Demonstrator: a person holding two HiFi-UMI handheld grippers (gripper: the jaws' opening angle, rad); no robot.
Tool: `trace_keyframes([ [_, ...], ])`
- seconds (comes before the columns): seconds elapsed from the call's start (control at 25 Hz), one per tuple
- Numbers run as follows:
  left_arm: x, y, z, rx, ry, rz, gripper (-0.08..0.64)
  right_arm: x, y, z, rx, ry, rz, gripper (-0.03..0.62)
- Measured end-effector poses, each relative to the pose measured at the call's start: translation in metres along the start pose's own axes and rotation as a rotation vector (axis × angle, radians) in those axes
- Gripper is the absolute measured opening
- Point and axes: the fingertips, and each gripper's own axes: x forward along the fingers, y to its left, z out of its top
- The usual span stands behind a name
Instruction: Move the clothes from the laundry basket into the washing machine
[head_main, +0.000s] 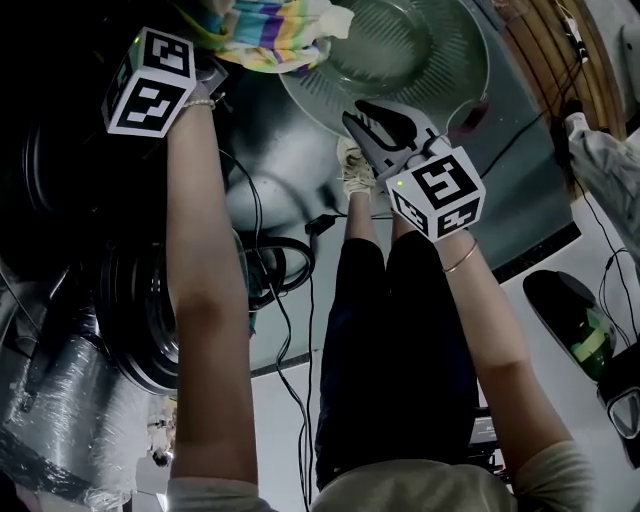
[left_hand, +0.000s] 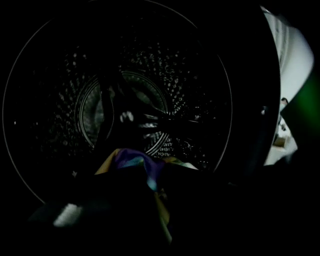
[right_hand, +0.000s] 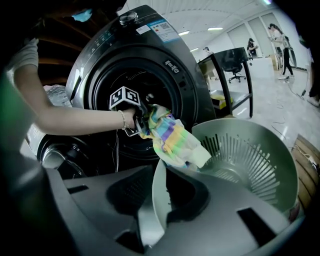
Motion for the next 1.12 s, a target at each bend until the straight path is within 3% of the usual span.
trace_keyframes([
  [0.08, -0.006, -0.001, -0.006, -0.076, 0.012, -0.018, 0.065, -0.001, 0.003, 0.001, 0.002, -0.006, 0.003, 0.092],
  [0.24, -0.030, 0.010, -0.007, -0.148, 0.007, 0.017, 0.242, -0.004, 0.008, 0.002, 0.022, -0.019, 0.007, 0.091],
  [0.28, -0.038, 0.013, -0.008, -0.152, 0.015, 0.026, 0.253, -0.005, 0.010, 0.001, 0.022, -0.018, 0.009, 0.089],
  [0.44, -0.077, 0.010, -0.030, -0.168, 0.077, 0.028, 0.261, -0.005, 0.015, -0.003, 0.024, -0.010, 0.018, 0.089],
  [0.72, -0.122, -0.054, -0.118, -0.197, 0.282, -0.096, 0.327, -0.002, 0.022, -0.004, -0.030, 0.018, 0.040, 0.089],
  [1.0, -0.102, -0.103, -0.182, -0.191, 0.488, -0.212, 0.330, -0.005, 0.013, -0.008, -0.015, 0.022, 0.031, 0.089],
  [1.12, -0.090, -0.107, -0.194, -0.144, 0.531, -0.192, 0.310, -0.007, 0.010, -0.013, -0.010, 0.033, 0.029, 0.089],
])
